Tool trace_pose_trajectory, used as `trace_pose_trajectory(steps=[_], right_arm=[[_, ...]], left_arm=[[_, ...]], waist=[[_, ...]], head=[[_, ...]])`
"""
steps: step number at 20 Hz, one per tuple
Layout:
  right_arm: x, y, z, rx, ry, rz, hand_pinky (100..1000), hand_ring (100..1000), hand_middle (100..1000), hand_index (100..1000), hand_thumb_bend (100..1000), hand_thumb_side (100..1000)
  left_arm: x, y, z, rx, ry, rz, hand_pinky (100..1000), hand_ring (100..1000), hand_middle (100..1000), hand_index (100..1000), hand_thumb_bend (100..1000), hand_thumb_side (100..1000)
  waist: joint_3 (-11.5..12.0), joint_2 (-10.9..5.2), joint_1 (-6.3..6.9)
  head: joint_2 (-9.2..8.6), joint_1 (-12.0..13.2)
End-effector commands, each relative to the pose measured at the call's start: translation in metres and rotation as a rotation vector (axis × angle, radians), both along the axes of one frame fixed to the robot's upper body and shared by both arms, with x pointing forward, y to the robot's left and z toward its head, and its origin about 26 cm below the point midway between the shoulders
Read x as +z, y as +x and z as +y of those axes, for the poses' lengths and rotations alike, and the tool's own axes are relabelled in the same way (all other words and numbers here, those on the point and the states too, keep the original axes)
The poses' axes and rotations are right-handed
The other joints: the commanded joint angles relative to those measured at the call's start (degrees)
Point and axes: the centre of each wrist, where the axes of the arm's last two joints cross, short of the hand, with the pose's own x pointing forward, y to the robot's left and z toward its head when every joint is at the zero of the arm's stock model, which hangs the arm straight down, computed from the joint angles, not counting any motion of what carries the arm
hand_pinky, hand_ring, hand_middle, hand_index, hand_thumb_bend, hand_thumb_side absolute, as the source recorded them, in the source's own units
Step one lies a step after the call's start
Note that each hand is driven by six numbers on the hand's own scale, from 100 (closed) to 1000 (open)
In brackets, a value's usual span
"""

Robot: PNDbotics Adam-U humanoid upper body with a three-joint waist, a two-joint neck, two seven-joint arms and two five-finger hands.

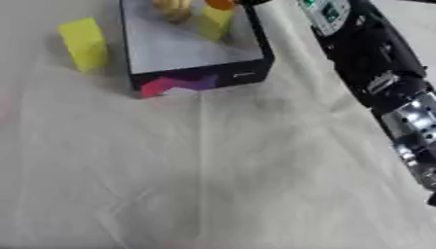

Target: Pick up objects on the table and place them in the box.

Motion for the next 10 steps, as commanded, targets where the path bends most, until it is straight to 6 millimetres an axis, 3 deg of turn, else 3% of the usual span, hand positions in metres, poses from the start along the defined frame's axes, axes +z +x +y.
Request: trace_pose_trajectory(steps=[1, 3, 6, 10], right_arm=[[0.0057, -0.0024, -0.0032, -0.008, -0.051, -0.024, 683, 662, 569, 708, 190, 356], [0.0023, -0.0027, -0.0036, -0.004, -0.086, -0.017, 725, 718, 621, 765, 212, 388], [0.0003, -0.0035, -0.0054, 0.007, -0.144, -0.001, 830, 802, 780, 924, 229, 375], [0.0073, -0.0062, -0.0083, 0.011, -0.156, 0.006, 857, 807, 781, 938, 209, 325]], left_arm=[[0.0063, -0.0005, 0.0031, 0.001, 0.012, -0.021, 855, 564, 590, 681, 100, 854], [0.0060, -0.0006, 0.0031, 0.003, 0.012, -0.020, 856, 564, 590, 680, 100, 857], [0.0059, -0.0006, 0.0032, 0.005, 0.013, -0.019, 857, 565, 591, 681, 100, 859], [0.0051, -0.0009, 0.0035, 0.006, 0.014, -0.015, 858, 565, 592, 681, 100, 862]], waist=[[-0.1, -1.18, -0.50], [-0.2, -1.07, -0.54], [-0.2, -0.97, -0.54], [-0.3, -0.97, -0.49]], head=[[-0.69, 0.1], [-0.78, 0.1], [-0.73, 0.1], [-0.61, 0.2]])
